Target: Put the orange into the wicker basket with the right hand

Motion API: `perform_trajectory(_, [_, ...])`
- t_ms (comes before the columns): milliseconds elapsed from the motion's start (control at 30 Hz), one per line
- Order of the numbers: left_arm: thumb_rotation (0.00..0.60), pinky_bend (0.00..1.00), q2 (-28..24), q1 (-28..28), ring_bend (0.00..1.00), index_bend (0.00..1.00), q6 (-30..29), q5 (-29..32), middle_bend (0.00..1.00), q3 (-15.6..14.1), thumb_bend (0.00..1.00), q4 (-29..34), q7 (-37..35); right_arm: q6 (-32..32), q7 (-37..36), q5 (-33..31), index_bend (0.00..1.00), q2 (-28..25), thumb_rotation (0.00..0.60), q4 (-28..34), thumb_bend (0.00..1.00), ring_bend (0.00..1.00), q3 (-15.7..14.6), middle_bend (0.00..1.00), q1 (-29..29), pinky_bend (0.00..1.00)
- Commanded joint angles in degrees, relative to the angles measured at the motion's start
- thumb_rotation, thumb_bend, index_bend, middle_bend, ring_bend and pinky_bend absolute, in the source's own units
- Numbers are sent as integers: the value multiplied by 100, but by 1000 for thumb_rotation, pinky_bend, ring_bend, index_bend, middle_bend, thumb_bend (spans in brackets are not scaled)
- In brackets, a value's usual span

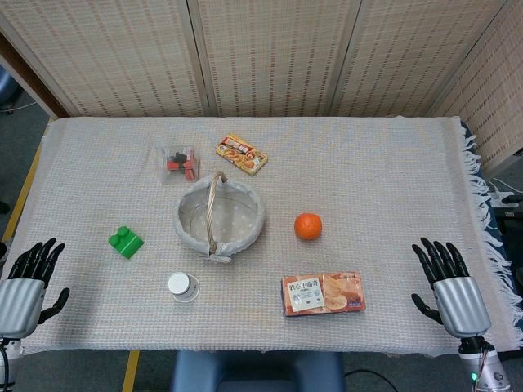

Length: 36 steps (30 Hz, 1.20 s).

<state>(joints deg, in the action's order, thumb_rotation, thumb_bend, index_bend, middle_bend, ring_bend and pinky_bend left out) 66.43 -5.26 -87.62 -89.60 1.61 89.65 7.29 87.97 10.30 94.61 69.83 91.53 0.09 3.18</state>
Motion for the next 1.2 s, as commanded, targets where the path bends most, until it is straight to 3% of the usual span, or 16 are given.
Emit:
perform_trajectory(33, [600, 114, -14, -6, 0, 0, 20, 15, 0, -1, 349, 17, -4, -41, -11, -54, 0, -15, 600, 41, 146, 0, 1, 0, -1, 15])
perform_trajectory(167, [600, 114, -31, -1, 0, 0, 22, 19, 0, -7, 350, 56, -3, -159, -56, -225, 0, -71, 600, 174, 146, 0, 8, 0, -3, 15])
perform_trajectory(367, [600, 114, -24, -6, 0, 0, 53, 61, 0, 1, 350, 63, -33, -593, -70, -838, 0, -273, 600, 845, 146, 0, 171, 0, 113, 15])
perform_trajectory(467, [600, 114, -40, -10, 0, 0, 81, 76, 0, -6, 351, 87, -61, -873, 90, -1250, 0, -302, 600, 1213, 146, 0, 384, 0, 291, 15])
perform_trajectory(667, [600, 115, -61, -6, 0, 0, 92, 61, 0, -27, 351, 113, -98, -1610, 1318, -2430, 0, -40, 600, 1728, 144, 0, 1018, 0, 1052, 14])
perform_trajectory(867, [600, 115, -93, -9, 0, 0, 138, 101, 0, -31, 351, 153, -152, -1944, 2763, -4183, 0, 790, 600, 1901, 127, 0, 1669, 0, 2113, 15])
perform_trajectory(1200, [600, 114, -144, -27, 0, 0, 218, 154, 0, -33, 350, 202, -285, -1691, 3970, -5945, 0, 2275, 600, 1136, 127, 0, 1972, 0, 3402, 15])
